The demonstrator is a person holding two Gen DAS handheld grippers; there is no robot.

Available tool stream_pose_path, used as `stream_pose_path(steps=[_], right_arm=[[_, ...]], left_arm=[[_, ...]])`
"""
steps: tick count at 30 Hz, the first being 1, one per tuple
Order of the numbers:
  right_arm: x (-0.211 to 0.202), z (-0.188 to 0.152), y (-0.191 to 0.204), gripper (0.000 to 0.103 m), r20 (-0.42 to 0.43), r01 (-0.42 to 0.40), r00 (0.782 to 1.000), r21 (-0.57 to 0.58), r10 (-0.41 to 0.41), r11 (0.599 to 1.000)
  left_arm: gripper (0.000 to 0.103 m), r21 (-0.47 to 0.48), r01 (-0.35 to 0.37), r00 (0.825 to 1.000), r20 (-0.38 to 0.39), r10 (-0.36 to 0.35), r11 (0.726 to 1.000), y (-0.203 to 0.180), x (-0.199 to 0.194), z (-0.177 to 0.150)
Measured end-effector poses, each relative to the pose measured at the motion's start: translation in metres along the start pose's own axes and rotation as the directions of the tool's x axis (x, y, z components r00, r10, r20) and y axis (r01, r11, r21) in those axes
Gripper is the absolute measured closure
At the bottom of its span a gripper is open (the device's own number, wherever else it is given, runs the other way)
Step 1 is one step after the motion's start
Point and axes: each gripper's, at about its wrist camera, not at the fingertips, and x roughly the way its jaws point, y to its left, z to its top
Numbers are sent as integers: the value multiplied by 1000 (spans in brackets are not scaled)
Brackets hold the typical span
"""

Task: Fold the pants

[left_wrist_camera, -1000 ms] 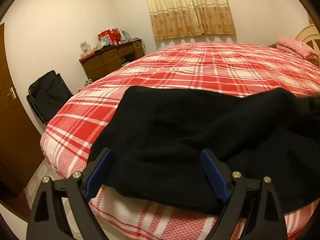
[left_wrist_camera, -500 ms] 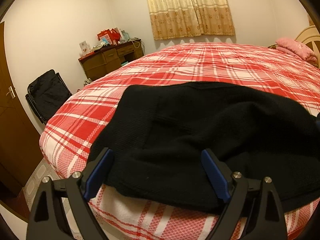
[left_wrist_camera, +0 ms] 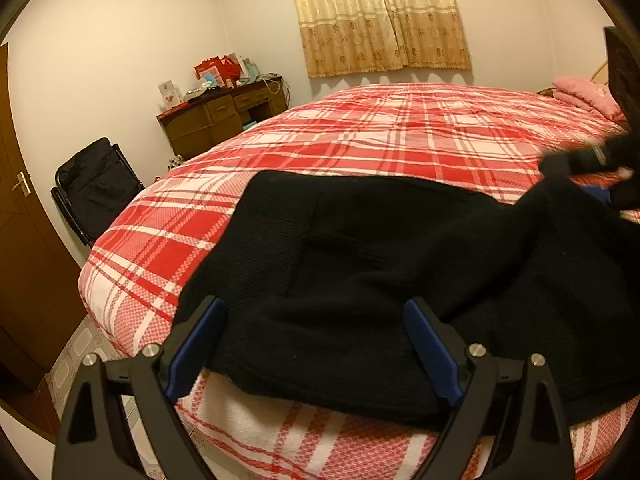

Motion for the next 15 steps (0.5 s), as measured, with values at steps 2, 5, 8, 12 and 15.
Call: stream_pose_path(steps=[2,5,8,12,15], right_arm=[[-3,10,-18,23,45,60,997,41,-62,997],[-7,14,-44,26,38,38,998,133,-43,990],[-37,15,-37,26,104,108,987,135,-122,985],[-95,8,-26,26,181,292,934,107,-307,950],[-142,2,-41,26,225,478,840,126,-494,869]], left_arm=[[9,2,2,1000,-3,-2,1000,0,1,0],[9,5,3,1000,-5,-3,1000,-2,2,1],[8,5,4,1000,2,-4,1000,-2,3,0],[8,2,-2,1000,5,2,1000,-5,2,0],[8,-4,2,1000,-2,-2,1000,-4,2,1]])
